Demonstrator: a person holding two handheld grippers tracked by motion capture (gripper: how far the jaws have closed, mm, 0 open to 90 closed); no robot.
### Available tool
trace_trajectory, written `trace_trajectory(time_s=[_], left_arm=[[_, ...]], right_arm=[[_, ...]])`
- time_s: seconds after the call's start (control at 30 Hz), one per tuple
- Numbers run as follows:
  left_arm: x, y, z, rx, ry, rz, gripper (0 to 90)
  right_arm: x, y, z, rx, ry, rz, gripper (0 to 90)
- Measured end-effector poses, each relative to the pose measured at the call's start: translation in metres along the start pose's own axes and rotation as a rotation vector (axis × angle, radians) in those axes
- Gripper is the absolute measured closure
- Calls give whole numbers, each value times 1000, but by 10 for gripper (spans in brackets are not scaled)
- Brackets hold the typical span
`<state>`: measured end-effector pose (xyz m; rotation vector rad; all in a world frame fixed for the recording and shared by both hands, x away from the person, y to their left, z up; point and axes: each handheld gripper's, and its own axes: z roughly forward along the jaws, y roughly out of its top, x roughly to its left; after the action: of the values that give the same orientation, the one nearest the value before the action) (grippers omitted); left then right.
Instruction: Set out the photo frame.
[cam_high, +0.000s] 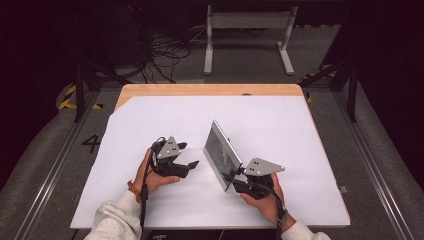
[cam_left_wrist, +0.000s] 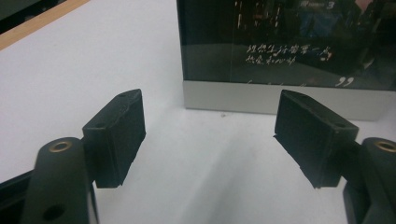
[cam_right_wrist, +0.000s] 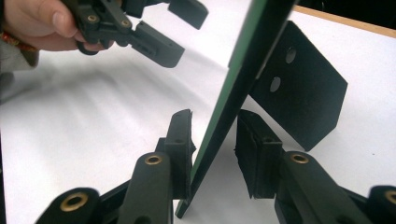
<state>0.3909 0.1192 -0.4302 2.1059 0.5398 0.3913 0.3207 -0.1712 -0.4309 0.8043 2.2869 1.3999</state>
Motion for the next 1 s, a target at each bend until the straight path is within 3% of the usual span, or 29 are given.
trace_trajectory(time_s=[0.1,0.13,0.2,0.47,0.53,0.67,0.87,1.0], left_arm=[[0,4,3,9,21,5,225],[1,8,6,5,0,-17,211],[0,10,9,1,-5,-3,208],[3,16,25,23,-46,-1,184],[4,17,30,28,-57,-6,183],[-1,22,38,47,-80,40,166],[1,26,45,31,-89,19,160],[3,28,49,20,-135,13,156]], right_arm=[[-2,0,-1,5,11,-22,672],[-5,-1,-2,10,38,-14,677],[-9,-2,-4,15,55,-2,681],[-14,-5,-13,44,79,-17,709],[-13,-6,-15,50,79,-21,722],[-9,-7,-17,67,61,-41,741],[-6,-9,-20,76,49,-45,757],[-5,-10,-21,81,47,-42,758]])
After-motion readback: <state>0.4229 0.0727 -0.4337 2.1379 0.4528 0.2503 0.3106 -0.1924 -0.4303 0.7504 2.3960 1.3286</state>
